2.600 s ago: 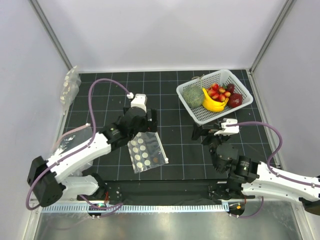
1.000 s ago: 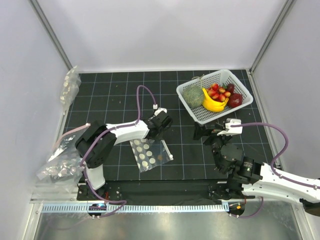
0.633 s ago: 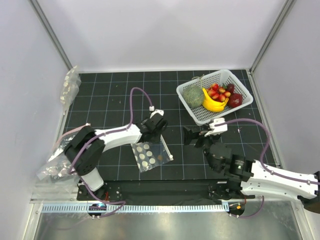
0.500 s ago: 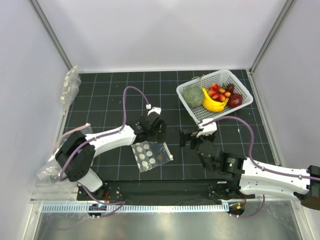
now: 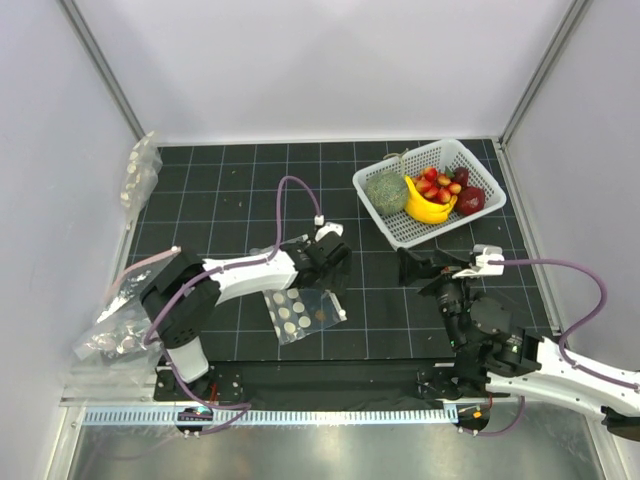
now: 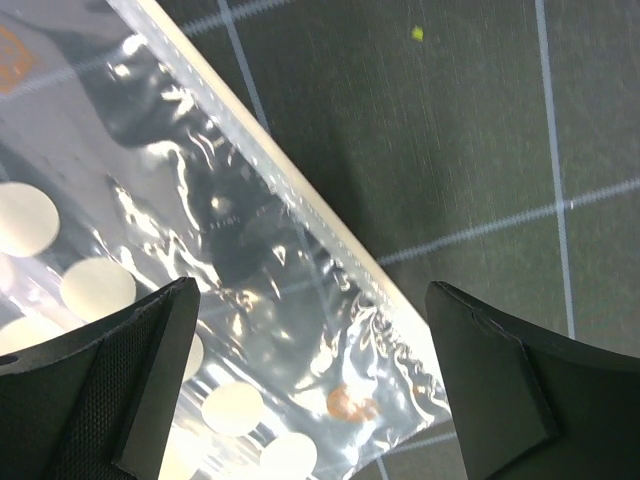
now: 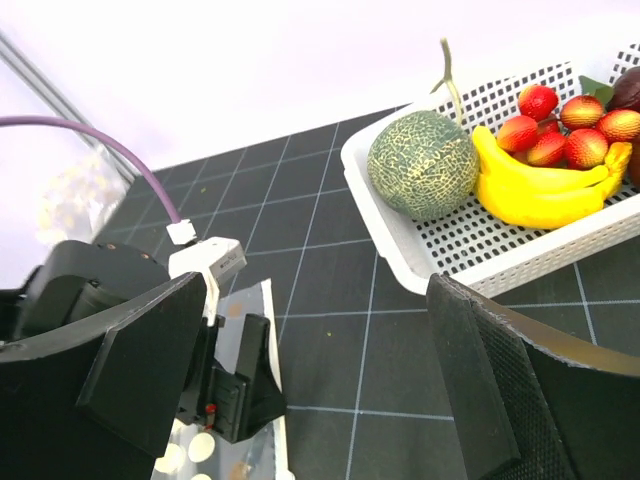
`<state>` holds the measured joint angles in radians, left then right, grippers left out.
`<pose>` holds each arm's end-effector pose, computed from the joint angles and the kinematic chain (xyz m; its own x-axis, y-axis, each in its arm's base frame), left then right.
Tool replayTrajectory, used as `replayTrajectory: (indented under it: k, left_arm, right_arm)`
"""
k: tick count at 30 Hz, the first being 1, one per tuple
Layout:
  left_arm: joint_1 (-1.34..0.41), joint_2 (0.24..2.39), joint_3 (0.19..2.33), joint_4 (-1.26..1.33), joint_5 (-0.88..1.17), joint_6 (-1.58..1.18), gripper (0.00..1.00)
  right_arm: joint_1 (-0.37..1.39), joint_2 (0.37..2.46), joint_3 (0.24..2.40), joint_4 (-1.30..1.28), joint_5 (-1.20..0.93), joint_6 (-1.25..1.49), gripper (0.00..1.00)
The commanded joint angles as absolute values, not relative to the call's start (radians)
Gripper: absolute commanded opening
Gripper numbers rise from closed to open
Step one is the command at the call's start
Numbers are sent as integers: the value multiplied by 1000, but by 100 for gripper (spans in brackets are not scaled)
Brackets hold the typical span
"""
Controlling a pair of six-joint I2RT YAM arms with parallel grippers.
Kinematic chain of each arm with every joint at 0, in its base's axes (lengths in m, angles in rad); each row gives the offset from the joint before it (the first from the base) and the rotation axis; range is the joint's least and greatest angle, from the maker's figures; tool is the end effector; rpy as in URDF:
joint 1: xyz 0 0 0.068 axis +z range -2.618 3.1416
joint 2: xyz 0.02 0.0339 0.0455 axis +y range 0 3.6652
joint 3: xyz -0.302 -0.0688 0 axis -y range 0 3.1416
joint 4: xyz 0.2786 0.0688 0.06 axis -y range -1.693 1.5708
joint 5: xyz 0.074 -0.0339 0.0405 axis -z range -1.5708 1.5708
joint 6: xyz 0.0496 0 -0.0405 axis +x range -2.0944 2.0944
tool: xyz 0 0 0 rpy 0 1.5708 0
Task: Place the food in the zip-top bag and seal the zipper
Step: Pick up the zipper food storage bag at the center of the board.
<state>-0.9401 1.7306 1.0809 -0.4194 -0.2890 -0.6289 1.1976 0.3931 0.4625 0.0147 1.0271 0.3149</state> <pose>0.2382 -0.3023 0.1843 -0.8260 0.1750 -0.5359 0.2565 0.9632 -0.0808 0.0811 0.0908 0.3167 -0.0238 0.3787 -0.9252 -0.1719 0.9101 0.3770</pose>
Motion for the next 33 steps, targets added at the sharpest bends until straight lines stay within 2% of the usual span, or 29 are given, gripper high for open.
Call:
replayTrajectory:
  k: [1, 11, 14, 18, 19, 24, 29, 33]
  left_arm:
    - [-956, 1764, 1144, -426, -371, -637, 100]
    - [-962, 1881, 1210, -558, -471, -655, 100]
    - [-959, 1891, 1204, -572, -462, -661, 94]
    - [-931, 1890, 1158, -505, -304, -666, 79]
    - [-927, 1894, 1152, -496, -257, -669, 71]
    - [-925, 1891, 1132, -471, -227, -661, 47]
    - [-925, 1916, 1134, -445, -172, -653, 32]
    - [-925, 1934, 1143, -434, -149, -638, 13]
  right_arm:
    - [1197, 370, 449, 49, 1069, 316, 100]
    - [1197, 408, 465, 41, 1065, 322, 100]
    - [1197, 393, 460, 38, 1065, 322, 100]
    - [1197, 371, 456, 38, 1060, 321, 100]
    - [1197, 367, 454, 41, 1060, 321, 100]
    - [1197, 356, 446, 49, 1057, 316, 100]
    - [1197, 364, 445, 54, 1052, 313, 100]
    - [1197, 377, 449, 55, 1045, 310, 100]
